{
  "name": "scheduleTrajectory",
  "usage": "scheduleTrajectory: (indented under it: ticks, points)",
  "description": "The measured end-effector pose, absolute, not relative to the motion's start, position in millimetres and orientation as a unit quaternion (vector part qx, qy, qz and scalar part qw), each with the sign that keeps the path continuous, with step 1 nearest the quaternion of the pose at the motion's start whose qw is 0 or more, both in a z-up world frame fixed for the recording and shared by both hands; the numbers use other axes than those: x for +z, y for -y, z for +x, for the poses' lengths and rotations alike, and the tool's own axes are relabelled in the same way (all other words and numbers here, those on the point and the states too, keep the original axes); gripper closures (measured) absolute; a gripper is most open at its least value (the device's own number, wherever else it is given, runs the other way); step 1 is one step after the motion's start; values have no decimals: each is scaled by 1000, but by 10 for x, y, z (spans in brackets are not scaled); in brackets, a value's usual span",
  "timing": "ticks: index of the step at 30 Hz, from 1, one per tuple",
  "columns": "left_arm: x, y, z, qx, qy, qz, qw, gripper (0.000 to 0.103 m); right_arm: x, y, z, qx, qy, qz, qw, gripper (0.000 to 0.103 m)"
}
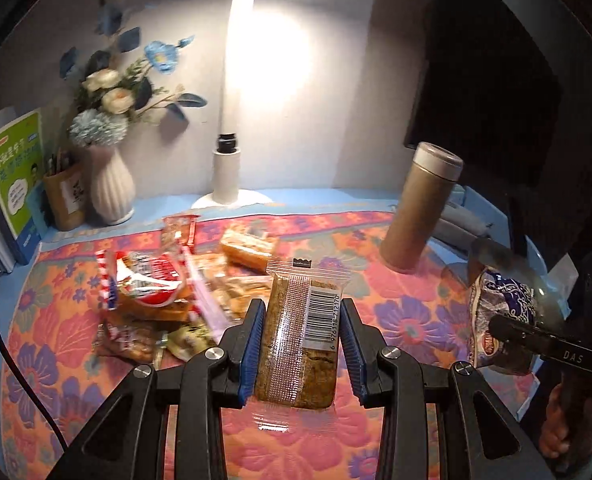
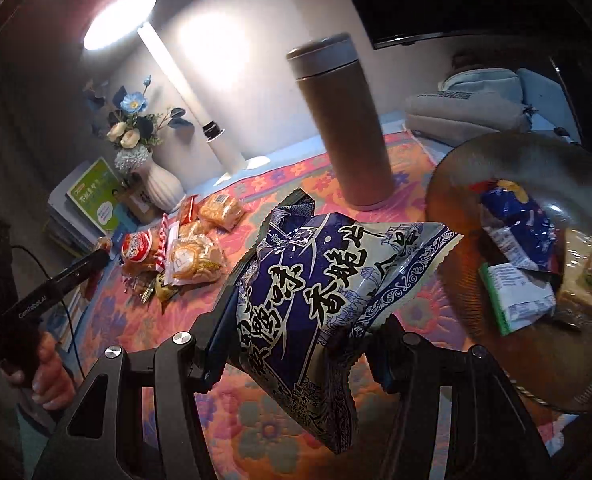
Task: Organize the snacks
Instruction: 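Carry both snacks over the amber glass plate and release them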
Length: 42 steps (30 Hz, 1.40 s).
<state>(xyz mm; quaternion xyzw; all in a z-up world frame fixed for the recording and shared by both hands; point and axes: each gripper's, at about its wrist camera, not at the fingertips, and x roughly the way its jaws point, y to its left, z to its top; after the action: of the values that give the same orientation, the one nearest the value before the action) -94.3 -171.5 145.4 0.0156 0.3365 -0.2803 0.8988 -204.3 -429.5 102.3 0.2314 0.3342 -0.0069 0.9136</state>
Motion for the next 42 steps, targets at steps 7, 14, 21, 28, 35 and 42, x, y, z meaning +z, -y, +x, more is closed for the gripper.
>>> scheduleTrajectory:
  ticks: [7,14,21,28,35,42]
  points:
    - [1570,2732,-1147,-360,-338,30,869,68,1217,4980,-2485,-86,-284,253,921,47]
    - [1639,3611,-1244,-424,-345,25,837,68,1302,5617,-2903,-167,-237,279,915,47]
    - [1575,4290,-1420,-450,-336,60,825,67,1246,5957,-2946,-197,-231,291,907,47]
    - [1439,4553,-1461,-461,-344,75,815,67,1235,6072,-2750,-200,-240,292,904,47]
    - [1253,4671,-1328,-452,-365,81,810,35,1155,6114,-2500,-198,-291,268,897,41]
    - [1204,4158,-1248,-445,-372,69,811,35,1106,5991,-2700,-188,-291,279,895,41]
